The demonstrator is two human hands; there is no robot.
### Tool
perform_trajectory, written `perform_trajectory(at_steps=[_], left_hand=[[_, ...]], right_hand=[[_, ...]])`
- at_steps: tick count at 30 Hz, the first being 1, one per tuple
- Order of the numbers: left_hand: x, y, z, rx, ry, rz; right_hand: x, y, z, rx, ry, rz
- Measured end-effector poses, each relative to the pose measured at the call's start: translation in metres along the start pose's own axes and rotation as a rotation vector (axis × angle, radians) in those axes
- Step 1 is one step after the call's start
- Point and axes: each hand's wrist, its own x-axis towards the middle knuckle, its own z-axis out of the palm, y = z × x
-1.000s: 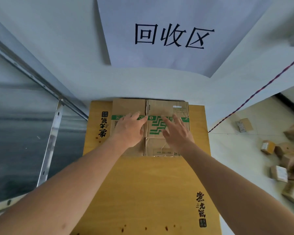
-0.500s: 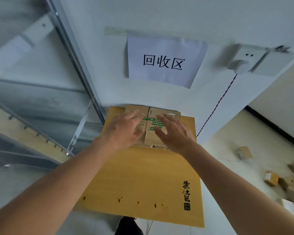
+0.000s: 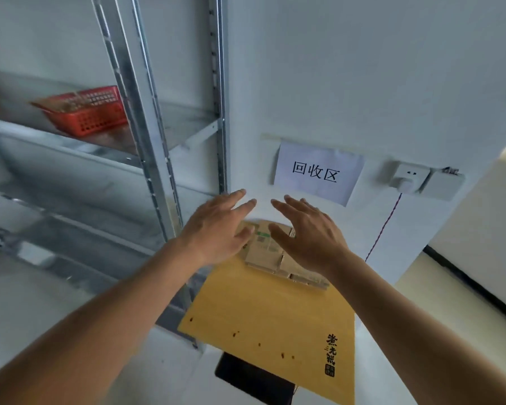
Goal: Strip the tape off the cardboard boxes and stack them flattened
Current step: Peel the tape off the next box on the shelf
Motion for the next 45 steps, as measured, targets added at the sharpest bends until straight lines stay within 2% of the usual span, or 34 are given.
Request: perform_trajectory(at_steps=[10,14,18,24,31,45], left_hand=[[-0.072,-0.112,-0.117,0.060,0.182,-0.098],[-0.102,-0.185,-0.153,0.044,0.247,-0.115],[-0.128,-0.267,-0.187,0.104,0.269,-0.120],[-0.152,-0.381,-0.221,0.133,0.266,-0.198],[-0.147,-0.510,-0.239,0.133,0.242,-0.320],[-0.096,-0.797,-0.262,0.146,0.304,-0.509]], right_hand=[[0.050,-0.162,-0.034,0.036,0.110,-0.221],[0.086,-0.239,-0.034,0.059,0.114,-0.261],[0.123,-0.322,-0.026,0.106,0.187,-0.338],[0.189,-0.428,-0.004,0.168,0.155,-0.407],[0.303,-0.516,0.033,0.158,0.097,-0.424],[0.560,-0.686,0.127,0.194,0.081,-0.611]])
